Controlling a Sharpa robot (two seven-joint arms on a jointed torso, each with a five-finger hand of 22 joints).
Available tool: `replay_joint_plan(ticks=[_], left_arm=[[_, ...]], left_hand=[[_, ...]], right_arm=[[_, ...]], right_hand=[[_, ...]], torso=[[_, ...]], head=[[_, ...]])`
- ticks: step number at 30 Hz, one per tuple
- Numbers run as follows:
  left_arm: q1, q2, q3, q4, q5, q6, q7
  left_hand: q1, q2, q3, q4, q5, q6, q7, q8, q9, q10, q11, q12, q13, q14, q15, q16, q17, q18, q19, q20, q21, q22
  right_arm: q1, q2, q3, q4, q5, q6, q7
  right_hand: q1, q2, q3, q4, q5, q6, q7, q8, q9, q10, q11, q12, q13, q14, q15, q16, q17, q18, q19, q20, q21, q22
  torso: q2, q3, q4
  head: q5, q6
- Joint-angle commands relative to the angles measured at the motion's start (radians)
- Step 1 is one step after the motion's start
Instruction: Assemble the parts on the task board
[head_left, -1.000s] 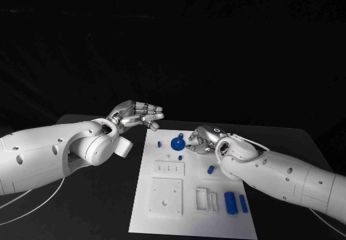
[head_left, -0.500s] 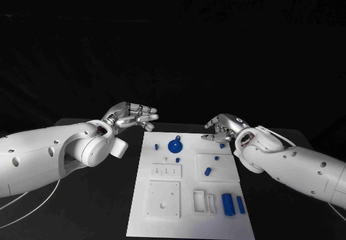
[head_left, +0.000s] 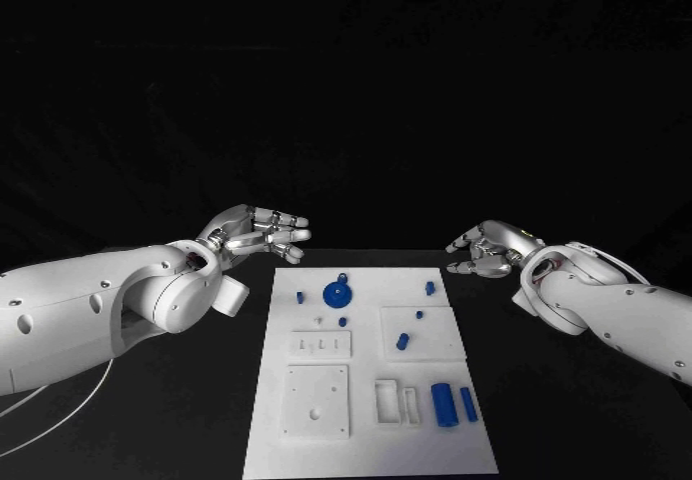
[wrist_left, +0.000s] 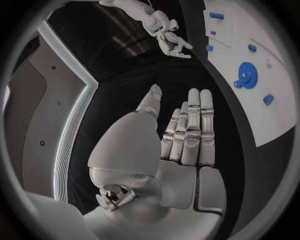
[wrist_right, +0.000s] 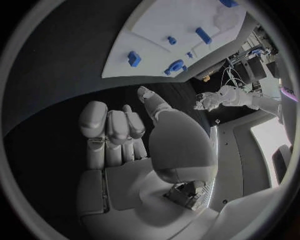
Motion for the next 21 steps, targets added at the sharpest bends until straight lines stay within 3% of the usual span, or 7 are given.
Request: replay_joint_plan(ticks=[1, 3, 5, 8, 11, 17, 21], left_arm=[[-0.001, 0.004, 0.000, -0.003, 0.003, 0.043, 0.010], [-0.001, 0.005, 0.000, -0.005, 0.002, 0.045, 0.011], [-0.002, 0.006, 0.000, -0.007, -0.001, 0.050, 0.012], [-0.005, 0.008, 0.000, -0.010, -0.006, 0.054, 0.015], [-0.007, 0.009, 0.000, -0.011, -0.009, 0.055, 0.017], [-0.009, 0.010, 0.000, -0.014, -0.013, 0.057, 0.014], [-0.010, 0.008, 0.000, -0.015, -0.015, 0.054, 0.012]], left_hand=[[0.000, 0.008, -0.001, -0.008, 0.005, -0.003, -0.003, -0.005, 0.000, -0.008, 0.002, -0.003, 0.000, 0.008, -0.001, 0.000, 0.005, 0.009, 0.009, -0.001, -0.005, -0.001], [-0.002, -0.001, -0.001, -0.006, 0.002, -0.006, -0.005, -0.005, 0.000, -0.014, -0.003, -0.003, 0.000, 0.045, -0.016, 0.047, 0.035, 0.008, 0.036, -0.017, 0.029, 0.018], [-0.006, -0.012, 0.006, 0.003, 0.001, -0.007, -0.006, -0.005, 0.000, -0.020, -0.003, -0.002, 0.001, 0.026, -0.019, 0.098, 0.072, 0.001, 0.020, -0.022, 0.058, 0.037], [-0.019, -0.071, 0.040, 0.047, 0.002, -0.017, -0.010, -0.005, 0.000, -0.025, -0.005, -0.002, 0.001, 0.000, -0.022, 0.167, 0.118, 0.001, 0.001, -0.024, 0.097, 0.061], [-0.005, -0.107, 0.060, 0.088, 0.002, -0.041, -0.019, -0.006, -0.001, -0.012, -0.010, -0.002, 0.001, -0.016, -0.029, 0.246, 0.161, -0.001, -0.008, -0.031, 0.139, 0.087], [0.006, -0.115, 0.055, 0.101, 0.000, -0.025, -0.021, -0.006, 0.000, 0.016, -0.017, -0.002, 0.001, -0.051, -0.037, 0.372, 0.222, 0.002, -0.028, -0.038, 0.205, 0.126], [0.007, -0.110, 0.056, 0.096, 0.001, -0.023, -0.019, -0.006, 0.000, 0.015, -0.016, -0.002, 0.002, -0.058, -0.036, 0.381, 0.221, 0.003, -0.033, -0.037, 0.210, 0.128]], right_arm=[[-0.004, 0.006, 0.001, -0.030, 0.037, 0.084, 0.073], [-0.009, 0.015, 0.001, -0.052, 0.037, 0.087, 0.079], [-0.014, 0.027, 0.001, -0.074, 0.039, 0.083, 0.086], [-0.020, 0.045, 0.001, -0.103, 0.044, 0.084, 0.092], [-0.028, 0.058, 0.001, -0.118, 0.046, 0.087, 0.095], [-0.046, 0.081, 0.001, -0.154, 0.039, 0.112, 0.093], [-0.057, 0.086, 0.001, -0.166, 0.038, 0.128, 0.095]], right_hand=[[-0.006, 0.003, -0.007, -0.011, 0.004, -0.001, 0.002, -0.001, 0.000, 0.007, -0.001, 0.005, 0.002, 0.002, -0.002, 0.005, 0.004, -0.013, 0.055, -0.002, 0.008, 0.115], [-0.006, 0.005, -0.018, -0.017, 0.006, -0.007, 0.003, -0.001, 0.000, 0.007, -0.001, 0.007, 0.004, 0.003, -0.002, 0.006, 0.007, -0.013, 0.055, -0.001, 0.010, 0.115], [-0.003, 0.005, -0.021, -0.019, 0.007, -0.019, 0.005, -0.001, -0.001, 0.009, 0.000, 0.009, 0.005, 0.003, -0.001, 0.009, 0.009, -0.013, 0.055, -0.001, 0.015, 0.116], [0.001, 0.004, -0.036, -0.018, 0.013, -0.031, 0.007, -0.001, 0.000, 0.010, 0.002, 0.014, 0.009, 0.004, -0.001, 0.015, 0.016, -0.012, 0.056, 0.000, 0.022, 0.117], [0.004, 0.005, -0.044, -0.019, 0.014, -0.036, 0.007, -0.002, 0.000, 0.009, 0.002, 0.014, 0.010, 0.004, 0.000, 0.015, 0.017, -0.012, 0.055, 0.000, 0.024, 0.117], [0.017, 0.006, -0.043, -0.037, 0.046, -0.056, 0.007, -0.001, 0.000, 0.005, 0.001, 0.008, 0.008, 0.003, -0.001, 0.014, 0.018, -0.012, 0.053, 0.000, 0.024, 0.117], [0.010, 0.010, -0.042, -0.053, 0.060, -0.056, 0.008, -0.001, 0.000, 0.004, 0.002, 0.007, 0.008, 0.003, -0.001, 0.012, 0.019, -0.012, 0.052, 0.000, 0.025, 0.117]], torso=[[-0.002, 0.0077, -0.0031], [-0.002, 0.0099, -0.0029], [-0.001, 0.0114, -0.0027], [0.001, 0.0158, -0.0006], [0.003, 0.0171, 0.0025], [0.009, 0.0197, 0.0072], [0.012, 0.0199, 0.0079]], head=[[0.000, -0.001], [0.001, -0.001], [0.004, 0.000], [0.003, -0.003], [0.001, -0.006], [0.001, -0.012], [0.000, -0.014]])
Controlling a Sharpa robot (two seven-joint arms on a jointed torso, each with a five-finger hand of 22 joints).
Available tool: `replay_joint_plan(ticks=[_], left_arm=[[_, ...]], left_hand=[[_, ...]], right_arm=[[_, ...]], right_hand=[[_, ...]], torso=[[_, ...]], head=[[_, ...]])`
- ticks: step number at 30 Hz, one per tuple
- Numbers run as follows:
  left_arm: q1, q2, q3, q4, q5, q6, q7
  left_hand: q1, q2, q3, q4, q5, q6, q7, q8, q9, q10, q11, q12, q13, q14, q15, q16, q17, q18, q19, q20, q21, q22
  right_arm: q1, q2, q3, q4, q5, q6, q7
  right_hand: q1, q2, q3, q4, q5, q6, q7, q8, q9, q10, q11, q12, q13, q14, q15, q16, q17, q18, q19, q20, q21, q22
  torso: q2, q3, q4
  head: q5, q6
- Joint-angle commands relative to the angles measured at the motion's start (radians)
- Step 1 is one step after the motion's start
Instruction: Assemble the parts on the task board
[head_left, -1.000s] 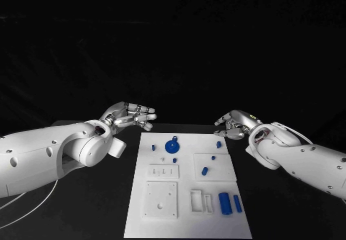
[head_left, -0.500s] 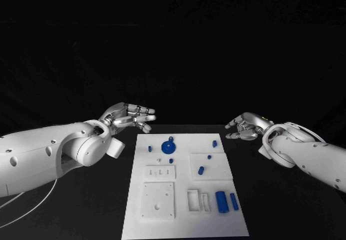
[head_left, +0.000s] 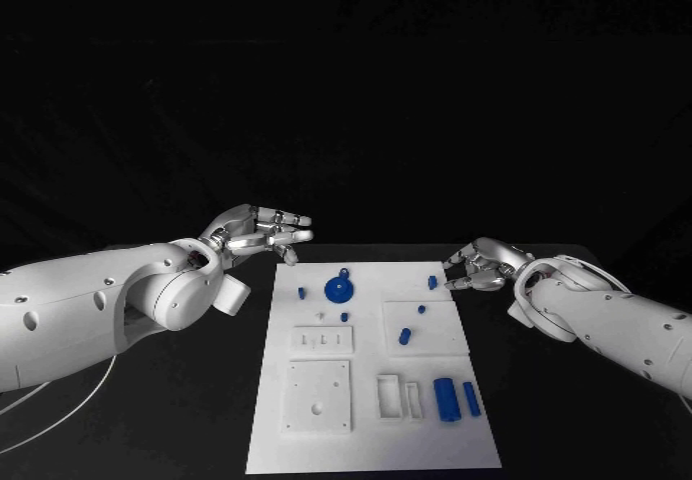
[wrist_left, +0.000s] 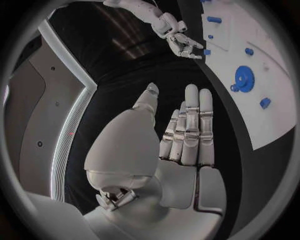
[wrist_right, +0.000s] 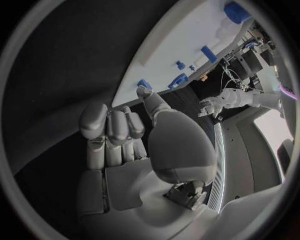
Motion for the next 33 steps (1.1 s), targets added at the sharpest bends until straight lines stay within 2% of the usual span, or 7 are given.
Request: replay_joint_plan(ticks=[1, 6, 12, 14, 16, 27, 33], left_arm=[[0.000, 0.000, 0.001, 0.000, -0.008, 0.017, 0.009], [-0.001, -0.002, 0.001, -0.001, -0.009, 0.012, 0.009], [-0.001, -0.002, 0.001, 0.000, -0.010, 0.004, 0.011], [-0.001, -0.001, 0.001, 0.000, -0.010, 0.005, 0.010], [-0.001, -0.001, 0.001, 0.000, -0.010, 0.006, 0.010], [-0.001, -0.002, 0.001, 0.000, -0.010, 0.005, 0.007], [-0.001, -0.003, 0.001, 0.002, -0.010, 0.007, 0.006]], left_hand=[[0.002, -0.002, -0.001, -0.001, 0.001, 0.004, 0.000, -0.006, 0.000, 0.002, 0.000, -0.002, 0.001, -0.007, 0.000, 0.005, -0.001, 0.010, -0.009, 0.001, 0.005, 0.001], [0.003, 0.000, 0.000, -0.003, 0.001, 0.002, 0.001, -0.005, 0.000, 0.003, 0.000, -0.002, 0.001, -0.007, 0.000, 0.007, -0.002, 0.010, -0.010, 0.001, 0.006, 0.002], [0.006, -0.008, 0.005, 0.009, -0.009, -0.050, -0.001, -0.008, -0.003, -0.024, 0.006, -0.002, 0.002, -0.017, 0.005, -0.004, -0.020, 0.011, -0.020, 0.007, -0.002, -0.005], [0.008, -0.009, 0.005, 0.012, -0.009, -0.050, 0.000, -0.008, -0.003, -0.024, 0.006, -0.002, 0.001, -0.013, 0.005, -0.010, -0.027, 0.012, -0.015, 0.007, -0.004, -0.007], [0.008, -0.008, 0.005, 0.013, -0.009, -0.049, 0.001, -0.008, -0.003, -0.023, 0.006, -0.002, 0.001, -0.011, 0.005, -0.011, -0.028, 0.012, -0.014, 0.007, -0.004, -0.008], [0.006, -0.001, 0.004, 0.008, -0.008, -0.045, 0.003, -0.008, -0.003, -0.025, 0.008, -0.002, 0.001, -0.012, 0.007, -0.020, -0.038, 0.012, -0.015, 0.008, -0.011, -0.013], [0.002, 0.006, 0.003, 0.002, -0.009, -0.040, 0.004, -0.007, -0.003, -0.024, 0.008, -0.002, 0.001, -0.011, 0.007, -0.022, -0.041, 0.012, -0.013, 0.008, -0.012, -0.016]], right_arm=[[-0.008, 0.004, 0.000, -0.009, 0.002, 0.052, 0.020], [-0.015, 0.008, 0.000, -0.010, 0.009, 0.065, 0.024], [-0.018, 0.016, 0.000, -0.006, 0.012, 0.059, 0.028], [-0.019, 0.020, 0.000, -0.006, 0.013, 0.054, 0.029], [-0.019, 0.024, 0.000, -0.006, 0.014, 0.048, 0.029], [-0.019, 0.042, 0.000, -0.009, 0.018, 0.025, 0.030], [-0.019, 0.052, 0.000, -0.014, 0.020, 0.015, 0.033]], right_hand=[[0.002, 0.002, 0.000, -0.009, 0.006, -0.005, 0.000, -0.001, 0.000, 0.000, -0.002, -0.004, -0.001, 0.003, -0.001, 0.000, 0.002, -0.012, 0.052, 0.000, 0.005, 0.117], [-0.006, 0.005, 0.001, -0.022, 0.016, -0.001, 0.001, -0.001, 0.000, -0.001, -0.002, -0.006, -0.001, 0.003, -0.001, -0.001, 0.003, -0.012, 0.050, 0.000, 0.006, 0.117], [-0.015, 0.009, 0.000, -0.019, 0.016, 0.005, 0.005, -0.001, 0.000, -0.002, 0.000, -0.006, -0.002, 0.003, 0.001, -0.002, 0.003, -0.012, 0.050, 0.001, 0.006, 0.117], [-0.018, 0.011, -0.002, -0.017, 0.007, 0.008, 0.004, -0.001, 0.000, 0.000, 0.000, -0.004, -0.001, 0.004, 0.001, -0.001, 0.004, -0.011, 0.051, 0.002, 0.007, 0.117], [-0.021, 0.013, -0.004, -0.014, 0.004, 0.010, 0.004, -0.001, 0.000, 0.001, 0.000, -0.002, 0.000, 0.004, 0.001, 0.000, 0.005, -0.011, 0.051, 0.002, 0.008, 0.117], [-0.027, 0.020, -0.003, -0.003, -0.014, 0.015, 0.003, -0.001, 0.000, 0.001, 0.000, -0.001, 0.001, 0.004, 0.001, 0.002, 0.008, -0.010, 0.052, 0.002, 0.008, 0.117], [-0.031, 0.024, -0.005, 0.004, -0.005, 0.018, 0.002, -0.001, 0.000, 0.002, -0.001, -0.001, 0.001, 0.004, 0.001, 0.003, 0.009, -0.010, 0.052, 0.002, 0.010, 0.117]], torso=[[0.005, 0.0017, 0.0019], [0.004, 0.0015, 0.0015], [0.003, 0.0016, 0.0025], [0.003, 0.0002, 0.0034], [0.003, -0.0001, 0.0040], [0.002, 0.0000, 0.0031], [0.002, 0.0000, 0.0024]], head=[[-0.002, -0.003], [0.000, -0.005], [0.002, -0.004], [0.001, 0.002], [0.001, 0.002], [0.006, -0.011], [0.007, -0.011]])
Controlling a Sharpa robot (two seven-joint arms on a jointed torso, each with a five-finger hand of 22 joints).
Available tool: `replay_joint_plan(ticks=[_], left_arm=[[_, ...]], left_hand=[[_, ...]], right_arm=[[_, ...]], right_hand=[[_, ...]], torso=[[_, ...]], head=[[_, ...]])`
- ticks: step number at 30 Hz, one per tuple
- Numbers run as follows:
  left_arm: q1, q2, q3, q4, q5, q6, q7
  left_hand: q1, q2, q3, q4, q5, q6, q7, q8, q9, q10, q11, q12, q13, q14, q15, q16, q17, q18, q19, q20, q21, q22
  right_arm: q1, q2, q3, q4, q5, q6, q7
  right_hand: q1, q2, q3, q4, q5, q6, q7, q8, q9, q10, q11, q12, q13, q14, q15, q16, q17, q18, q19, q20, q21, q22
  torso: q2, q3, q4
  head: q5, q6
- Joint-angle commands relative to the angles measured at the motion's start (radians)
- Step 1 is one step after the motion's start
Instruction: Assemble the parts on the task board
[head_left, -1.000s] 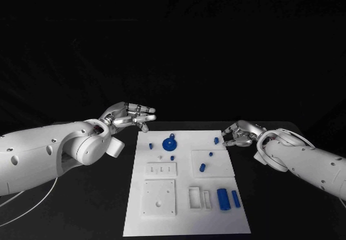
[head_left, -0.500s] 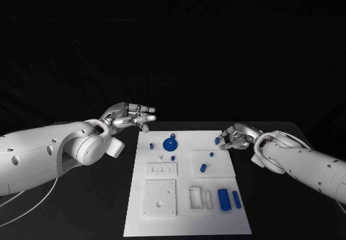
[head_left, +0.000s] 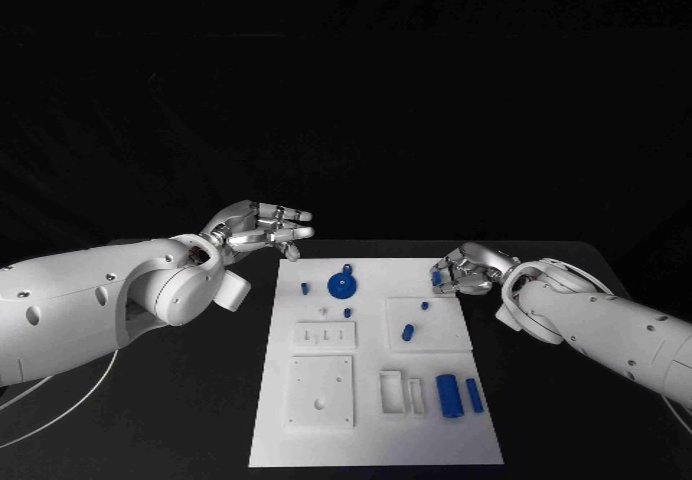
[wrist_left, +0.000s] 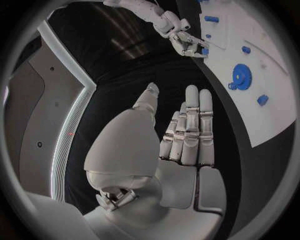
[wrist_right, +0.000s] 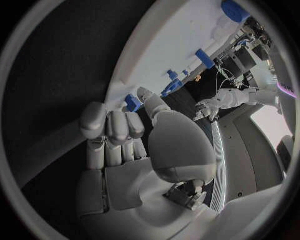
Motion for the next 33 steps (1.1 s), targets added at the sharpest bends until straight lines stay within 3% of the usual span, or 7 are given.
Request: replay_joint_plan(ticks=[1, 10, 16, 26, 30, 32, 33], left_arm=[[0.000, 0.001, 0.001, 0.003, -0.004, 0.007, 0.007], [0.000, -0.001, 0.001, 0.004, 0.002, 0.011, 0.004], [0.000, 0.000, 0.001, 0.004, 0.007, 0.013, 0.002], [0.000, -0.004, 0.001, 0.005, 0.008, 0.016, -0.001], [0.000, -0.004, 0.001, 0.006, 0.008, 0.016, -0.002], [0.000, -0.003, 0.001, 0.007, 0.008, 0.016, -0.004], [0.000, -0.003, 0.001, 0.007, 0.008, 0.016, -0.006]], left_hand=[[-0.003, 0.011, -0.003, -0.004, -0.002, 0.003, 0.000, -0.003, -0.001, -0.006, 0.001, -0.002, 0.001, -0.001, 0.000, -0.002, -0.001, 0.011, 0.001, 0.001, -0.004, -0.001], [-0.006, 0.020, -0.003, -0.009, -0.003, 0.003, 0.003, -0.003, -0.001, -0.006, 0.001, -0.002, 0.000, 0.000, 0.000, -0.002, -0.002, 0.012, 0.002, 0.001, -0.004, -0.002], [-0.008, 0.024, -0.005, -0.017, -0.004, 0.008, 0.004, -0.003, 0.000, -0.006, 0.001, -0.002, 0.000, -0.001, -0.001, -0.002, -0.003, 0.012, 0.002, 0.001, -0.004, -0.003], [-0.009, 0.027, -0.005, -0.020, -0.004, 0.010, 0.004, -0.003, 0.000, -0.005, 0.001, -0.002, 0.000, 0.000, -0.001, -0.001, -0.003, 0.012, 0.003, 0.001, -0.003, -0.004], [-0.009, 0.027, -0.005, -0.020, -0.004, 0.010, 0.004, -0.003, 0.000, -0.005, 0.001, -0.002, 0.000, 0.000, -0.001, -0.001, -0.003, 0.012, 0.003, 0.001, -0.003, -0.004], [-0.011, 0.030, -0.007, -0.024, -0.004, 0.012, 0.006, -0.003, 0.000, -0.002, 0.001, -0.002, 0.000, 0.001, -0.001, 0.000, -0.003, 0.012, 0.004, 0.000, -0.003, -0.004], [-0.011, 0.031, -0.007, -0.025, -0.005, 0.013, 0.010, -0.003, 0.000, 0.000, 0.002, -0.002, 0.000, 0.003, 0.000, 0.002, -0.002, 0.013, 0.006, 0.000, -0.001, -0.004]], right_arm=[[-0.001, 0.005, 0.000, -0.002, 0.004, -0.011, 0.013], [-0.004, 0.009, 0.000, -0.008, 0.004, -0.002, 0.008], [-0.006, 0.011, 0.000, -0.011, 0.003, 0.003, 0.004], [-0.006, 0.014, 0.000, -0.016, -0.003, -0.001, -0.001], [-0.006, 0.015, 0.000, -0.015, -0.005, -0.011, -0.005], [-0.006, 0.016, 0.000, -0.014, -0.008, -0.019, -0.008], [-0.006, 0.016, 0.000, -0.013, -0.010, -0.023, -0.009]], right_hand=[[-0.005, 0.006, 0.003, 0.005, -0.002, 0.011, -0.001, -0.001, 0.000, 0.002, -0.001, 0.000, 0.001, 0.004, 0.001, 0.003, 0.002, -0.010, 0.052, 0.002, 0.004, 0.117], [-0.016, 0.015, 0.063, -0.008, -0.023, 0.072, -0.016, -0.001, 0.004, 0.000, -0.011, -0.003, 0.002, 0.004, -0.006, 0.000, 0.002, -0.014, 0.051, -0.004, 0.002, 0.117], [-0.025, 0.018, 0.119, -0.025, -0.050, 0.088, -0.019, -0.001, 0.004, -0.001, -0.013, -0.006, 0.004, 0.005, -0.008, -0.002, 0.003, -0.016, 0.050, -0.007, -0.001, 0.116], [-0.027, 0.019, 0.151, -0.032, -0.054, 0.093, -0.019, -0.001, 0.004, 0.000, -0.014, -0.006, 0.005, 0.005, -0.009, -0.004, 0.003, -0.017, 0.050, -0.008, 0.000, 0.116], [-0.023, 0.029, 0.183, -0.034, -0.095, 0.105, -0.022, -0.001, 0.005, 0.000, -0.015, -0.006, 0.006, 0.004, -0.010, -0.006, 0.003, -0.017, 0.049, -0.009, -0.001, 0.116], [-0.010, 0.048, 0.218, -0.038, -0.166, 0.121, -0.025, 0.000, 0.007, 0.001, -0.017, -0.005, 0.006, 0.004, -0.012, -0.007, 0.002, -0.017, 0.049, -0.010, -0.001, 0.116], [-0.013, 0.050, 0.232, -0.038, -0.173, 0.131, -0.027, 0.000, 0.008, 0.001, -0.018, -0.004, 0.007, 0.004, -0.012, -0.008, 0.002, -0.018, 0.049, -0.011, -0.001, 0.116]], torso=[[0.000, -0.0003, -0.0008], [0.000, 0.0009, -0.0014], [0.000, 0.0016, 0.0001], [0.000, 0.0018, -0.0027], [0.000, 0.0020, -0.0032], [0.000, 0.0015, -0.0028], [0.000, 0.0015, -0.0027]], head=[[0.000, 0.000], [0.001, -0.002], [0.003, -0.003], [0.005, -0.004], [0.005, -0.004], [0.006, -0.005], [0.007, -0.005]])
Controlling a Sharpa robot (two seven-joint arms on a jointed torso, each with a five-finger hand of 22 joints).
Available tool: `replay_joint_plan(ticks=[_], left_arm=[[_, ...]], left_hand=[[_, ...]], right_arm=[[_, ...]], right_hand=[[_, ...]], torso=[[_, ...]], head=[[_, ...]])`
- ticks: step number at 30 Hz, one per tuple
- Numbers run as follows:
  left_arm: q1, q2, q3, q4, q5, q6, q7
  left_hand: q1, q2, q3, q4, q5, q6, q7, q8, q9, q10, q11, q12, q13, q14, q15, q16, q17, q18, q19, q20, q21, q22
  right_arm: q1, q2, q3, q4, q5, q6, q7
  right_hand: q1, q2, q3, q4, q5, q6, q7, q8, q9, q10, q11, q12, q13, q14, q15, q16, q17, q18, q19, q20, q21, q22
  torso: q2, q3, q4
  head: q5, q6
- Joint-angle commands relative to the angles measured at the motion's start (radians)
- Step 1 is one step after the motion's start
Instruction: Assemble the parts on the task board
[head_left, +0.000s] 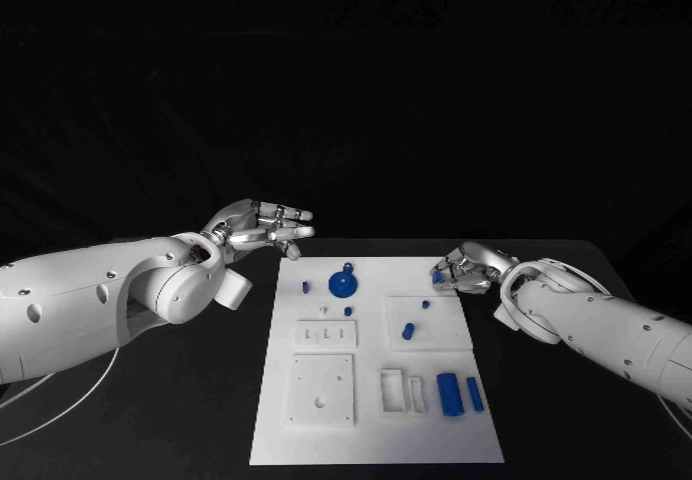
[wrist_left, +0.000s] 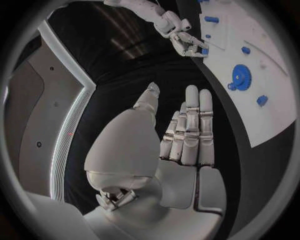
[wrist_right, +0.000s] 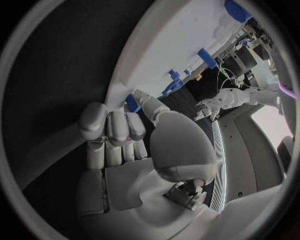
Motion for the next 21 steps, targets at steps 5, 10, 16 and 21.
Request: replay_joint_plan(ticks=[5, 10, 16, 21], left_arm=[[0.000, 0.002, 0.001, 0.002, 0.004, 0.017, -0.010], [0.000, 0.002, 0.001, 0.002, 0.003, 0.022, -0.030], [0.000, 0.002, 0.001, 0.002, 0.000, 0.028, -0.056], [0.001, 0.013, 0.001, -0.011, -0.020, 0.020, -0.104]], left_hand=[[-0.007, 0.043, -0.018, -0.025, -0.007, 0.086, 0.016, -0.001, 0.006, 0.071, -0.004, 0.000, 0.001, 0.006, -0.006, 0.057, 0.035, 0.017, 0.015, -0.006, 0.027, 0.014], [-0.017, 0.077, -0.035, -0.030, -0.005, 0.126, 0.001, 0.001, 0.009, 0.141, -0.026, 0.006, 0.002, 0.013, -0.023, 0.126, 0.080, 0.014, 0.026, -0.022, 0.059, 0.032], [-0.018, 0.103, -0.055, -0.036, 0.006, 0.183, -0.021, 0.004, 0.018, 0.229, -0.058, 0.021, 0.004, 0.044, -0.048, 0.186, 0.125, 0.012, 0.056, -0.044, 0.088, 0.048], [-0.010, 0.126, -0.059, -0.050, 0.065, 0.264, -0.051, 0.005, 0.033, 0.320, -0.098, 0.064, 0.018, 0.073, -0.079, 0.253, 0.186, 0.003, 0.095, -0.074, 0.116, 0.068]], right_arm=[[-0.002, 0.001, -0.001, 0.007, -0.020, -0.039, -0.015], [-0.002, 0.001, -0.001, 0.012, -0.029, -0.060, -0.027], [-0.002, -0.004, 0.000, 0.030, -0.035, -0.064, -0.037], [0.012, -0.018, 0.000, 0.074, -0.047, -0.049, -0.057]], right_hand=[[-0.005, 0.015, 0.043, 0.003, -0.041, 0.053, -0.013, 0.002, 0.011, 0.005, -0.016, -0.003, 0.003, 0.001, -0.013, -0.004, 0.000, -0.019, 0.051, -0.012, 0.000, 0.117], [-0.001, 0.021, 0.043, 0.004, -0.045, 0.069, -0.018, 0.002, 0.023, 0.010, -0.019, 0.001, 0.005, 0.002, -0.015, -0.005, 0.000, -0.021, 0.052, -0.015, 0.003, 0.117], [0.000, 0.019, 0.043, 0.002, -0.042, 0.068, -0.018, 0.001, 0.034, 0.011, -0.020, -0.002, 0.006, 0.002, -0.016, -0.006, -0.001, -0.023, 0.052, -0.017, 0.003, 0.117], [-0.001, 0.017, 0.042, 0.002, -0.041, 0.067, -0.018, 0.002, 0.034, 0.011, -0.019, -0.002, 0.007, 0.002, -0.016, -0.007, -0.002, -0.023, 0.053, -0.017, 0.005, 0.117]], torso=[[0.001, 0.0004, 0.0006], [0.000, -0.0004, 0.0000], [0.000, 0.0010, -0.0022], [-0.003, -0.0017, -0.0012]], head=[[0.001, -0.002], [-0.002, -0.001], [0.000, -0.002], [-0.006, 0.007]])
